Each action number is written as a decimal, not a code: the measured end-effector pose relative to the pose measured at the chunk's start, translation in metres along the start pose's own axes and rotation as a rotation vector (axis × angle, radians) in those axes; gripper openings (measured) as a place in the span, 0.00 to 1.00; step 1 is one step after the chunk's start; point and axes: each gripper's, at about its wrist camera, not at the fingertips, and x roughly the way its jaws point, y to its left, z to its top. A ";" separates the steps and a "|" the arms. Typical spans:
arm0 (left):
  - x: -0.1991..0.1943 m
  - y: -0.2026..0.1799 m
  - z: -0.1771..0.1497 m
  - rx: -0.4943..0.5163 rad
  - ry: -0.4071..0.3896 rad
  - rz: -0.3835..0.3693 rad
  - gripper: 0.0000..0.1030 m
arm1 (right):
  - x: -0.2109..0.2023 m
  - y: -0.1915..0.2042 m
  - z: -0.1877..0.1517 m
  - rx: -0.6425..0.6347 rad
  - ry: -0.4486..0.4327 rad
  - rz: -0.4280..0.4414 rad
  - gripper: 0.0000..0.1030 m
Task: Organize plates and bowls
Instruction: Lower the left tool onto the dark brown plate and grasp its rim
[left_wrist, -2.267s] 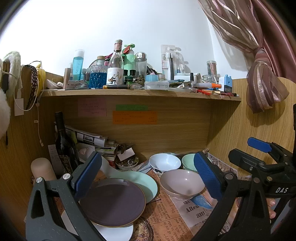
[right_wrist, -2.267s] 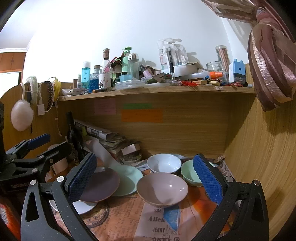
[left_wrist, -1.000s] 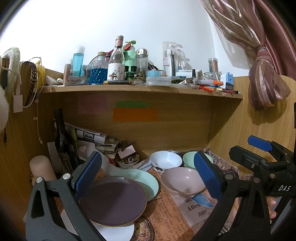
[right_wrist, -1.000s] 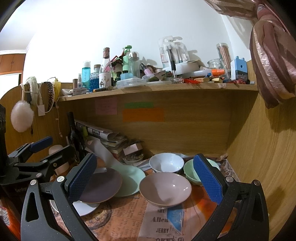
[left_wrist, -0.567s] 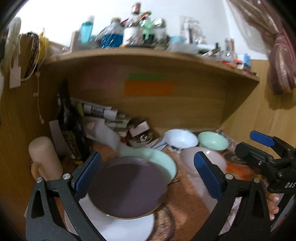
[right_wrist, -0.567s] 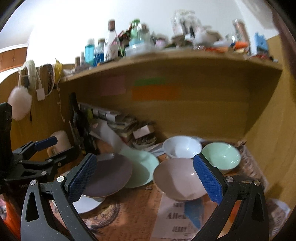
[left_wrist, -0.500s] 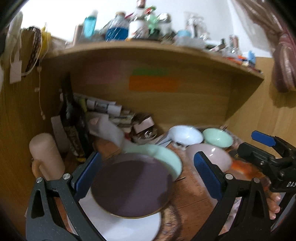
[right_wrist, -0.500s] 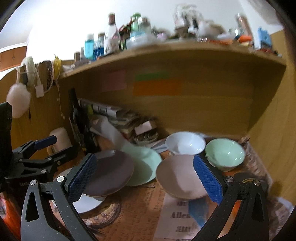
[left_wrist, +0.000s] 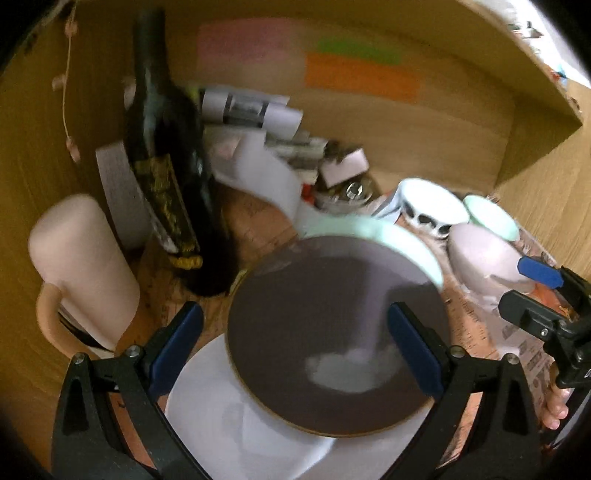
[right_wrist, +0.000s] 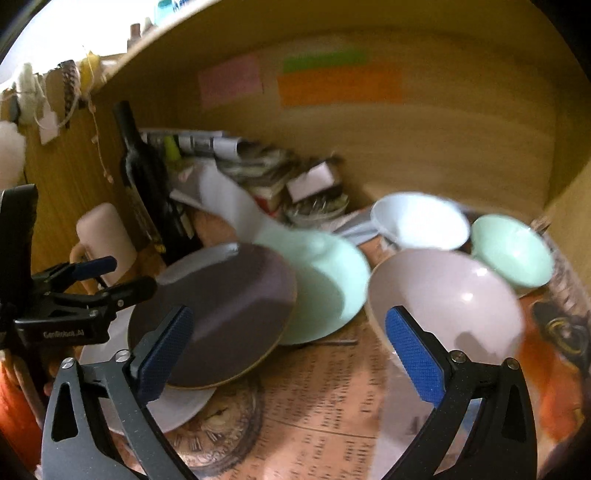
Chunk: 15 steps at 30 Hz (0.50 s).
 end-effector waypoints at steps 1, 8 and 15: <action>0.006 0.006 0.000 -0.004 0.023 0.005 0.98 | 0.006 0.000 0.000 0.005 0.016 0.005 0.96; 0.032 0.036 0.002 -0.048 0.105 -0.008 0.95 | 0.045 0.001 -0.004 0.042 0.127 0.022 0.82; 0.049 0.040 0.006 -0.022 0.183 -0.043 0.74 | 0.060 0.002 -0.002 0.036 0.169 0.014 0.71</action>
